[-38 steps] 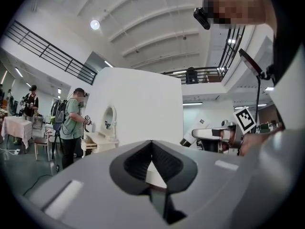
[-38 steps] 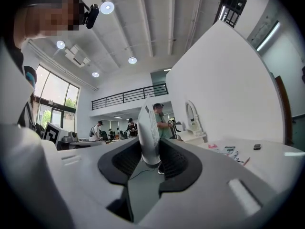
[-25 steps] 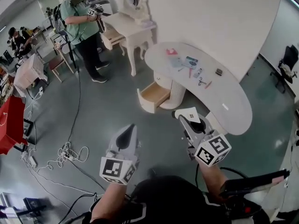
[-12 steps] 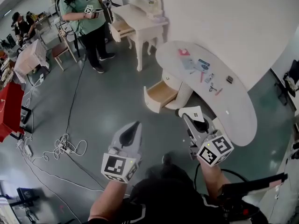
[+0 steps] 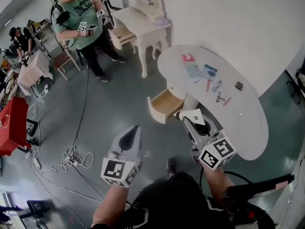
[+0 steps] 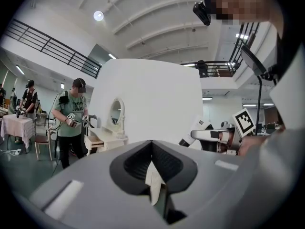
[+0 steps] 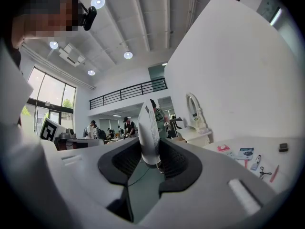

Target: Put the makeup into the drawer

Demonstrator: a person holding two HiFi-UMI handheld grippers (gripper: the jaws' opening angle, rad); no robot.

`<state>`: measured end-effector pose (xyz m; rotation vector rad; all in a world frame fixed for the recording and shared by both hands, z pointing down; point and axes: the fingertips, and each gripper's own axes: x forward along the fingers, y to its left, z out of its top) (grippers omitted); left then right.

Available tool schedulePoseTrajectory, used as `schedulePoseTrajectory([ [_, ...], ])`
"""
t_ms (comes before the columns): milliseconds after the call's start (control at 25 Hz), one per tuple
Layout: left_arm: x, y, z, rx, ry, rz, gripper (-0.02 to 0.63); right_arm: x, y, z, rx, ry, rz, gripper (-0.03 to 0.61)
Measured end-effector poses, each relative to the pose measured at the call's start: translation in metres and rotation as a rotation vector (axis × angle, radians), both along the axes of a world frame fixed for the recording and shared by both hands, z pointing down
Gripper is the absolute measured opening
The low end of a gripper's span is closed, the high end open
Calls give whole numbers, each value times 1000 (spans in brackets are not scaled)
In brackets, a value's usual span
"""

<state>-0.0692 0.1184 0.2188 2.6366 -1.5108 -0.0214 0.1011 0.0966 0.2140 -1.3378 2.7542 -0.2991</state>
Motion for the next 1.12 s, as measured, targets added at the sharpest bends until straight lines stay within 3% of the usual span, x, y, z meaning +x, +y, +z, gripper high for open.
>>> schedulePoseTrajectory([
  [600,49,-130,-3,8,-42,-4,-2,44,-122,-2,26,2,-34,121],
  [920,32,-189,10,-19,-23,1,-2,25,-178,12,-10,13,-23,121],
  [1120,8,-222,13,-26,-17,49,-2,-1,-210,9,-19,14,19,123],
])
